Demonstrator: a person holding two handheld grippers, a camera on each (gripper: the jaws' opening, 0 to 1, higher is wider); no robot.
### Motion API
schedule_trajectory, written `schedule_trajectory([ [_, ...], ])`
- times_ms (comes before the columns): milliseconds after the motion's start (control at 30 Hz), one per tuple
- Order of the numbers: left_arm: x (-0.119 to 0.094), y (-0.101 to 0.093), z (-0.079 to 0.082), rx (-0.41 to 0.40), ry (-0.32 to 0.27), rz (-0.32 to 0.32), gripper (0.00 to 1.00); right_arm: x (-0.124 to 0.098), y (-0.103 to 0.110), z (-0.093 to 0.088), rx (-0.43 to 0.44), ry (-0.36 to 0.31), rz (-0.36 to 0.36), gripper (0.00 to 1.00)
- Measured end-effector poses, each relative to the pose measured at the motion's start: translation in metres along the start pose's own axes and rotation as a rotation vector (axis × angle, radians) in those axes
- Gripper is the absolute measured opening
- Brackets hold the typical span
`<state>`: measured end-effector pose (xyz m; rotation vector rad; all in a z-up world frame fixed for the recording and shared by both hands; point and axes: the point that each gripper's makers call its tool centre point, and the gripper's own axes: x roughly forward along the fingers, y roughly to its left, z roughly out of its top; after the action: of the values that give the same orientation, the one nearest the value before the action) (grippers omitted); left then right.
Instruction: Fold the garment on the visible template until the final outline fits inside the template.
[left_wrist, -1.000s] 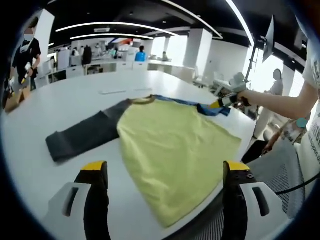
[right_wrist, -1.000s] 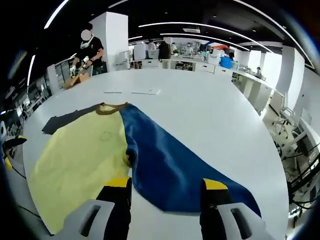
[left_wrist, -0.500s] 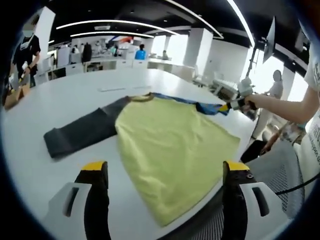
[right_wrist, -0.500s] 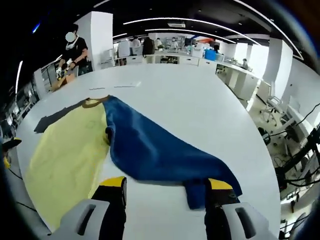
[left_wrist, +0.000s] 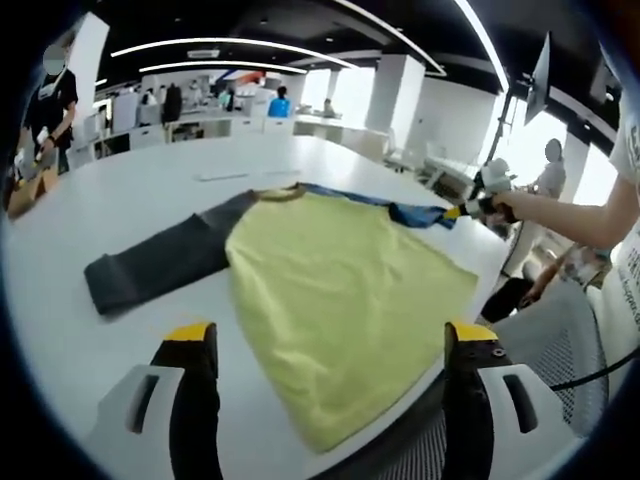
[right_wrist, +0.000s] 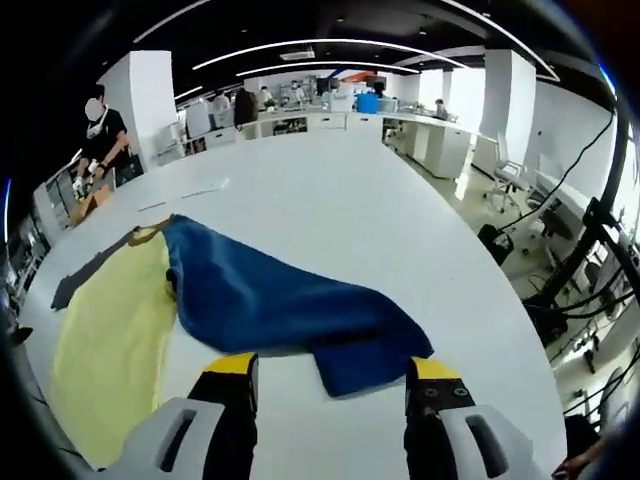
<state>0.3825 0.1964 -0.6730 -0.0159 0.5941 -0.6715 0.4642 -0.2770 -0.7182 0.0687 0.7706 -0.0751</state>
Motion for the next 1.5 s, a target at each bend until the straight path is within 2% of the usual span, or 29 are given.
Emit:
schedule_trajectory([
  [267,-0.001,0.002,0.000,0.008,-0.005,0.013,0.88,0.001,-0.016,-0.016,0.059,0.023,-0.070,0.45],
  [400,-0.001,0.002,-0.001,0.012,0.003,0.014,0.87,0.003,-0.019,-0.015,0.057,0.001,-0.082,0.40],
  [667,-0.002,0.002,-0.002,0.015,0.009,0.017,0.86,0.010,-0.027,-0.014,0.118,-0.021,-0.101,0.33],
  [833,-0.003,0.003,-0.001,0.025,0.006,0.022,0.85,0.015,-0.030,-0.018,0.096,-0.012,-0.131,0.22],
  [900,-0.003,0.004,-0.001,0.023,0.006,0.025,0.85,0.016,-0.032,-0.015,0.133,-0.034,-0.141,0.20],
  [1233,-0.002,0.000,-0.003,0.048,0.024,0.014,0.86,0.022,-0.040,-0.009,0.174,-0.060,-0.160,0.00],
  [1367,-0.002,0.000,-0.003,0.050,0.024,0.015,0.86,0.022,-0.042,-0.009,0.169,-0.056,-0.158,0.00],
  [1500,-0.003,0.000,-0.001,0.055,0.021,0.018,0.86,0.018,-0.046,-0.005,0.125,-0.055,-0.161,0.00],
])
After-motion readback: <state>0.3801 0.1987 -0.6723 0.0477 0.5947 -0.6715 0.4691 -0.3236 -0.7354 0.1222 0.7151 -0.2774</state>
